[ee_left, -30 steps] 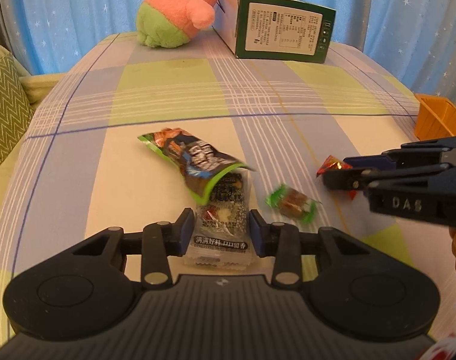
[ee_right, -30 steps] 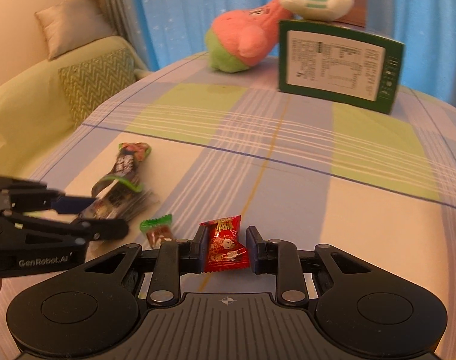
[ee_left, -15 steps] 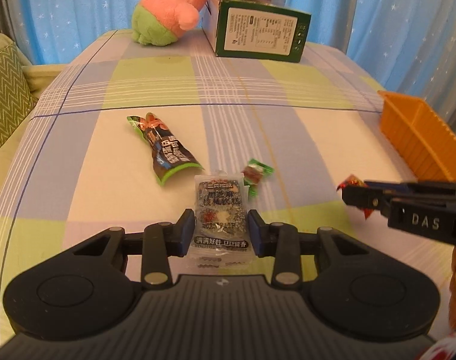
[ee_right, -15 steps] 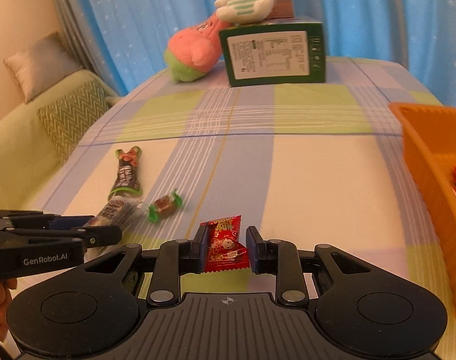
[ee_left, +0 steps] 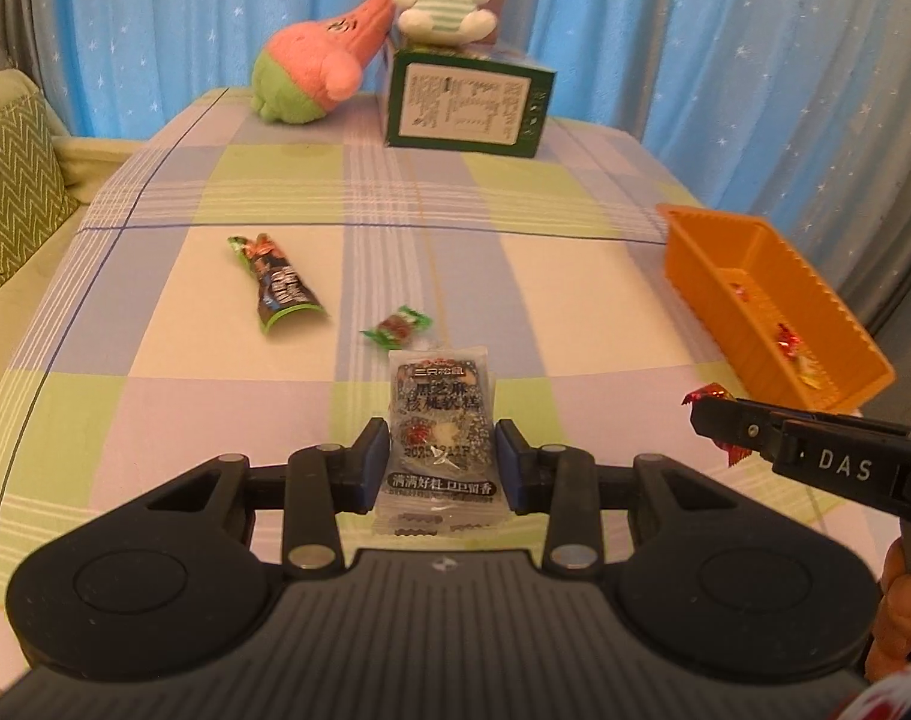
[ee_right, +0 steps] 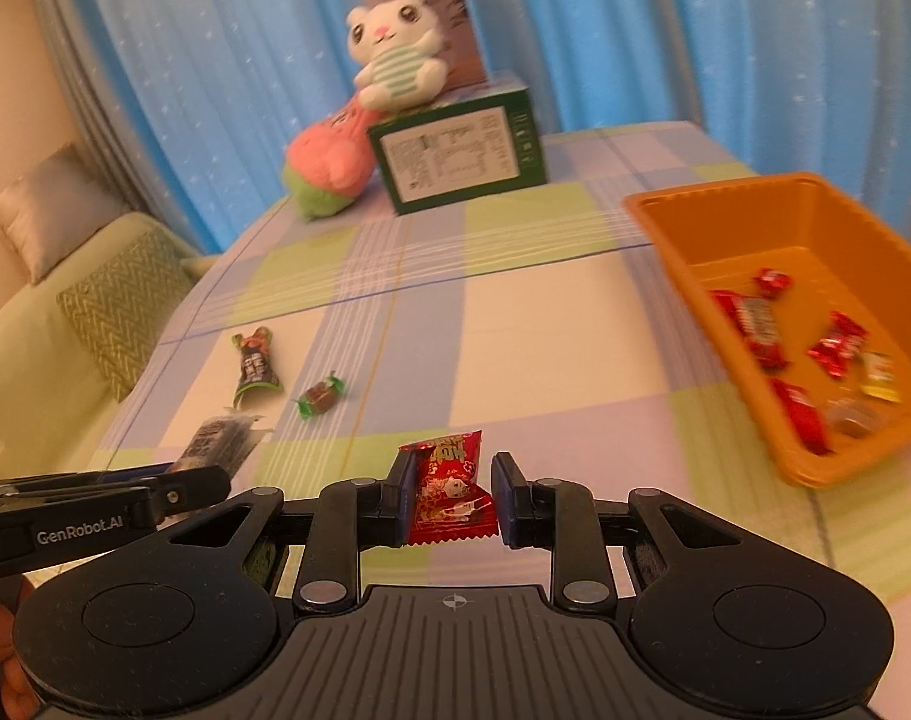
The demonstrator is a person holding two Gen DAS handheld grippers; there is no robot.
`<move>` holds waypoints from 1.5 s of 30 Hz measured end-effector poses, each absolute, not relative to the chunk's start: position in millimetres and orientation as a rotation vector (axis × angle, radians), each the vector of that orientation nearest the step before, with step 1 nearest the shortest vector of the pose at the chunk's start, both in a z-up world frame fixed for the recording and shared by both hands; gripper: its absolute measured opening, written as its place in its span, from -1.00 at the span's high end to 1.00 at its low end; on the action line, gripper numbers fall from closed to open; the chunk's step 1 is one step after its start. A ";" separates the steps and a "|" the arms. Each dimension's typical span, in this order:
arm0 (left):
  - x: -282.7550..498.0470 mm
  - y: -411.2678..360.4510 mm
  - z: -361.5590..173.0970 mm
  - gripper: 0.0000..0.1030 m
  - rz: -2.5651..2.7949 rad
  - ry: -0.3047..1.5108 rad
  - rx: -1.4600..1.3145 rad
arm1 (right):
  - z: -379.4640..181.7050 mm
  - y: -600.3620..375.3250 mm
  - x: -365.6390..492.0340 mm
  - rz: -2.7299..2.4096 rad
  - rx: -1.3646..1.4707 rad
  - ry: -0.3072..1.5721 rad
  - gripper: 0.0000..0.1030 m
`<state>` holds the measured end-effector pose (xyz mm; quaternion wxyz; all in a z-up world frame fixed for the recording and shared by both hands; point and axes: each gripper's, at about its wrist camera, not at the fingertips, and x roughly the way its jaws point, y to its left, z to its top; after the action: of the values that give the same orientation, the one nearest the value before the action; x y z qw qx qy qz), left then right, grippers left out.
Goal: Organize snacks
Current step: 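Carry both candies over the orange tray and open both tools to release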
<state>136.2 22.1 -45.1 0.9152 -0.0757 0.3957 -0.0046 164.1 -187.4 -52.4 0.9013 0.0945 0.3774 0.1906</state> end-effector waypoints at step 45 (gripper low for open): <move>126.5 -137.0 11.0 0.33 -0.295 0.733 -0.036 | 4.1 -349.5 104.5 0.071 0.257 0.641 0.47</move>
<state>126.5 -137.0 11.0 0.9228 -0.0177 0.3570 -0.1439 104.5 -349.5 4.1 0.9403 0.1260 0.3142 0.0346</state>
